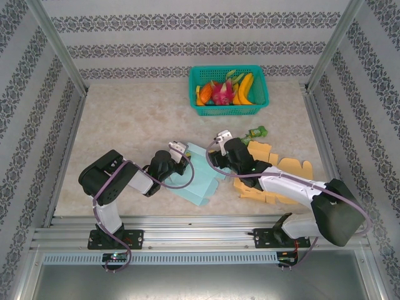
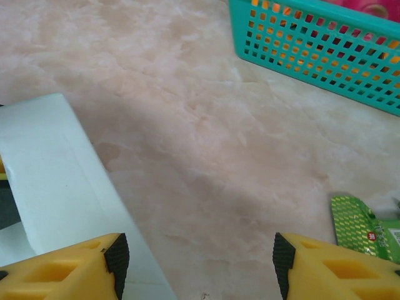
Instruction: Fold the paper box
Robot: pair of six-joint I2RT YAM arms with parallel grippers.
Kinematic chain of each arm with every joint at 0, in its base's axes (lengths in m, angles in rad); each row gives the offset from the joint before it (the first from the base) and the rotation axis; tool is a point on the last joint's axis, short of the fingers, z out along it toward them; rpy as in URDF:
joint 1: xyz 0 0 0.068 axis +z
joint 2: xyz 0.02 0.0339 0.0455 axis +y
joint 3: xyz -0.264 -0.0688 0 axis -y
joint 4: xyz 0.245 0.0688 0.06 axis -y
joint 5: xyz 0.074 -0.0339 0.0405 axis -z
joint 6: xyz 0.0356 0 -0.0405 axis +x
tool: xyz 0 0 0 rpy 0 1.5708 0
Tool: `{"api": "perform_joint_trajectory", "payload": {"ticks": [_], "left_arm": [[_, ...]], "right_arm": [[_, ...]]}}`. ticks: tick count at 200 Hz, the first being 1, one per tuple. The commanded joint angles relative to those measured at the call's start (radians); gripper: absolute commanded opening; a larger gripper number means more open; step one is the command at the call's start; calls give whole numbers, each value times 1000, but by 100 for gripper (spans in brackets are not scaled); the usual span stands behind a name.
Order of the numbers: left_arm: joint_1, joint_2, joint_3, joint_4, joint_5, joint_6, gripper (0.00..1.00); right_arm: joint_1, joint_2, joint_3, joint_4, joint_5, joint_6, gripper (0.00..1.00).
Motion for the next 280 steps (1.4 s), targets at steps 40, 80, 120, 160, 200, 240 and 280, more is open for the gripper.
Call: {"api": "perform_joint_trajectory", "payload": {"ticks": [40, 80, 120, 160, 200, 240, 280], "left_arm": [[7, 28, 23, 10, 30, -41, 30], [7, 68, 11, 87, -32, -84, 13], [5, 86, 25, 76, -121, -108, 0], [5, 76, 6, 67, -181, -155, 0], [5, -18, 6, -109, -240, -284, 0], [5, -121, 13, -295, -256, -421, 0], [-8, -183, 29, -396, -283, -513, 0]], "right_arm": [[-9, 38, 13, -2, -32, 36, 62], [-10, 57, 18, -9, -33, 33, 60], [-10, 59, 18, -5, -33, 41, 60], [-7, 6, 32, -37, -46, 69, 61], [-2, -163, 65, -170, -15, 153, 62], [23, -275, 55, -180, -15, 313, 62], [73, -199, 119, -121, -35, 368, 64]]}}
